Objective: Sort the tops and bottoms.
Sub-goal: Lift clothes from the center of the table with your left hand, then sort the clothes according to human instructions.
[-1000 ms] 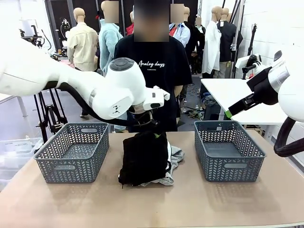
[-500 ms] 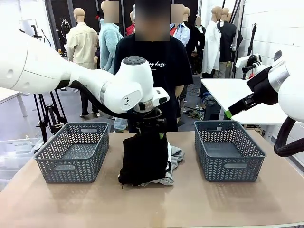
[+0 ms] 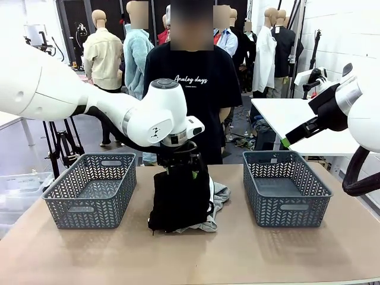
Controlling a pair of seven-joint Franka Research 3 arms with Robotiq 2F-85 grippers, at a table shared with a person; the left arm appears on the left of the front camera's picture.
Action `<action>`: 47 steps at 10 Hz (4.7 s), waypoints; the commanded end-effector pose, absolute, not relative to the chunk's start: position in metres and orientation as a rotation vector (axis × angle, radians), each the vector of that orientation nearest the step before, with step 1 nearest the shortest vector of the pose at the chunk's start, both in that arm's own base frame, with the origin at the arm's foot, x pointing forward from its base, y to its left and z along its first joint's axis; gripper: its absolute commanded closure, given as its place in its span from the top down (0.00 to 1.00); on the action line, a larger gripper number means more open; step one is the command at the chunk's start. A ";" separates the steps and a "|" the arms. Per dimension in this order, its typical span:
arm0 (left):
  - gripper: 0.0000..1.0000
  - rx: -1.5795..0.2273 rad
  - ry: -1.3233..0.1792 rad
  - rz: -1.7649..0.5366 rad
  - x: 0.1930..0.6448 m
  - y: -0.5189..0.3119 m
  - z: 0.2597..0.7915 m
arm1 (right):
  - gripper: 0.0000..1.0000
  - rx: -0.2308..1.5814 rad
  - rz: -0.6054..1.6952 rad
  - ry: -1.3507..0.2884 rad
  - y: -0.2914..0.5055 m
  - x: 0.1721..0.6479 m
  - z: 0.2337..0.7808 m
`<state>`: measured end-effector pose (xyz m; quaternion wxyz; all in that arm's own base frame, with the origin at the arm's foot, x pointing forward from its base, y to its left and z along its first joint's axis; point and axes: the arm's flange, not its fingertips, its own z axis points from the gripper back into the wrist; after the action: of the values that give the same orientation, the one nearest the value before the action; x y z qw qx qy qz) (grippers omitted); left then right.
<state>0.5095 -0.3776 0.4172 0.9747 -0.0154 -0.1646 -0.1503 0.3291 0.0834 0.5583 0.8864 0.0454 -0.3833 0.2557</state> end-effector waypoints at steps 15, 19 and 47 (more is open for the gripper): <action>0.00 -0.040 -0.268 -0.300 0.528 -0.381 0.383 | 1.00 0.099 0.536 -0.794 0.083 0.329 0.558; 0.00 -0.043 -0.289 -0.301 0.525 -0.382 0.387 | 1.00 0.099 0.536 -0.794 0.083 0.329 0.558; 0.00 -0.042 -0.517 -0.314 0.433 -0.407 0.687 | 1.00 0.099 0.536 -0.794 0.083 0.329 0.558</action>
<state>0.4335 -0.4090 0.6811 0.9556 -0.0168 -0.2510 -0.1532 0.3292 0.0830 0.5584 0.8864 0.0453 -0.3834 0.2552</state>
